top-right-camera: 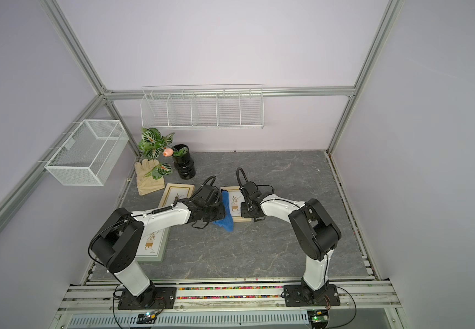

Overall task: Wipe the picture frame with a cloth
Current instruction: Wipe the dirt from the picture frame.

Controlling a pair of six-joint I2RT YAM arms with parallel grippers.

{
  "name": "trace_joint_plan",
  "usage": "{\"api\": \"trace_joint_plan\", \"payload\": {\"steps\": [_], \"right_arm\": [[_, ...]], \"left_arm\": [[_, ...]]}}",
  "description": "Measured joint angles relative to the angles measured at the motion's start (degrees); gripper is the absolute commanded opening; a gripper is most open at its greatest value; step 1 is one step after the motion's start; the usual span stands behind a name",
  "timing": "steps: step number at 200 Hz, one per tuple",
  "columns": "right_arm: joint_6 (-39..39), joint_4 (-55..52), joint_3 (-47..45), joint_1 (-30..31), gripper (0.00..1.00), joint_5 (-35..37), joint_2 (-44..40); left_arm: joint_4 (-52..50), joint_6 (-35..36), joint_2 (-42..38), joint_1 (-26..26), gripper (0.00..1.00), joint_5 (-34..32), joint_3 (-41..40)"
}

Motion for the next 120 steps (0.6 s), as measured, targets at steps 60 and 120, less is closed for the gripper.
{"api": "trace_joint_plan", "payload": {"steps": [60,120], "right_arm": [[0.1,-0.2,-0.8,0.0,0.2,0.5,-0.7],[0.5,0.0,-0.9,0.1,0.2,0.5,-0.8]], "left_arm": [[5.5,-1.6,9.1,-3.1,0.0,6.8,7.8],[3.3,-0.9,1.3,4.7,0.0,6.1,0.5]]}}
